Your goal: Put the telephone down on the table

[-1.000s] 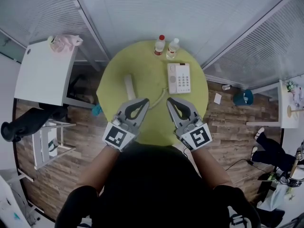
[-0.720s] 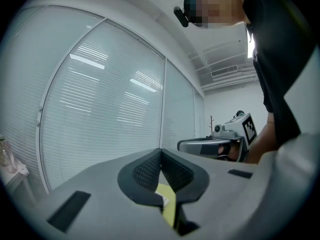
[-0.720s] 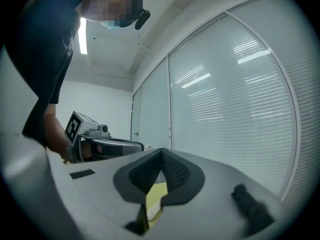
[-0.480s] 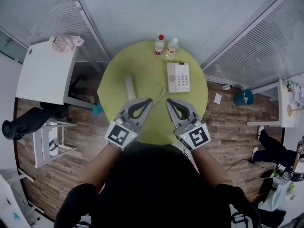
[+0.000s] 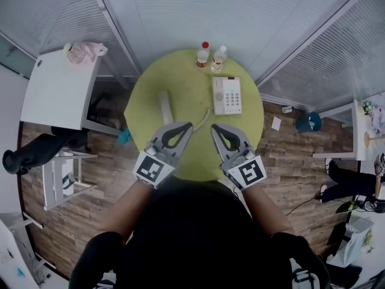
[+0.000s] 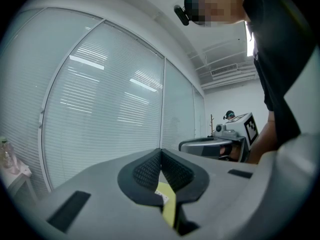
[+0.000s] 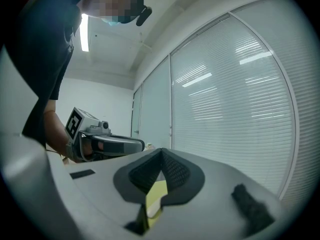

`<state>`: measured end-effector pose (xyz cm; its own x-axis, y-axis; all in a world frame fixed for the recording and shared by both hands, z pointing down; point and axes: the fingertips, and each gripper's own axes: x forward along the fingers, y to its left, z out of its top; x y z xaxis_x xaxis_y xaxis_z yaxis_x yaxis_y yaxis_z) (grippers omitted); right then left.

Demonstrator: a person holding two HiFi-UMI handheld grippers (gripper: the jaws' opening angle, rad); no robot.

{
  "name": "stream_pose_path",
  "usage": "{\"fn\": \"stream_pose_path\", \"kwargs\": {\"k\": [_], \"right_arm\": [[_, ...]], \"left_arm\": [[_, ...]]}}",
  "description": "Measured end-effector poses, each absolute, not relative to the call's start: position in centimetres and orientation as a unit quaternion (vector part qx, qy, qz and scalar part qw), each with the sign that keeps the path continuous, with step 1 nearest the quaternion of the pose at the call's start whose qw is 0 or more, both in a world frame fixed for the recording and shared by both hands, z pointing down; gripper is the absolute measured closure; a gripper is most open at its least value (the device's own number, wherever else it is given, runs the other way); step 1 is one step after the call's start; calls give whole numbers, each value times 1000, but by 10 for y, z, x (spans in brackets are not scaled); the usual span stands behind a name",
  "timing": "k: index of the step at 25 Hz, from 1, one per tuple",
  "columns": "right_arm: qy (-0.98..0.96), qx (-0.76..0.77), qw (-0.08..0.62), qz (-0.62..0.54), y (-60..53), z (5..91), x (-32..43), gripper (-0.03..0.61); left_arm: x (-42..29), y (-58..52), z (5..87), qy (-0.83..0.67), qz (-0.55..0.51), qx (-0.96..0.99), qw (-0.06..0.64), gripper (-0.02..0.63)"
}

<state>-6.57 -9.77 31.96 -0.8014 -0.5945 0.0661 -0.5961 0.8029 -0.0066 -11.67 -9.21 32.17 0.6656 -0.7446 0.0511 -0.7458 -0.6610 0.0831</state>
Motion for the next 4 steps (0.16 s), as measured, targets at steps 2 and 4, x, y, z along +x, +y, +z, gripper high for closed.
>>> {"fn": "stream_pose_path", "kwargs": {"k": [2, 4], "right_arm": [[-949, 315, 30, 12, -97, 320, -66, 560], [-948, 316, 30, 9, -95, 320, -67, 560]], "left_arm": [[-118, -90, 325, -409, 9, 911, 54, 601], [-118, -87, 327, -408, 11, 911, 59, 601]]}}
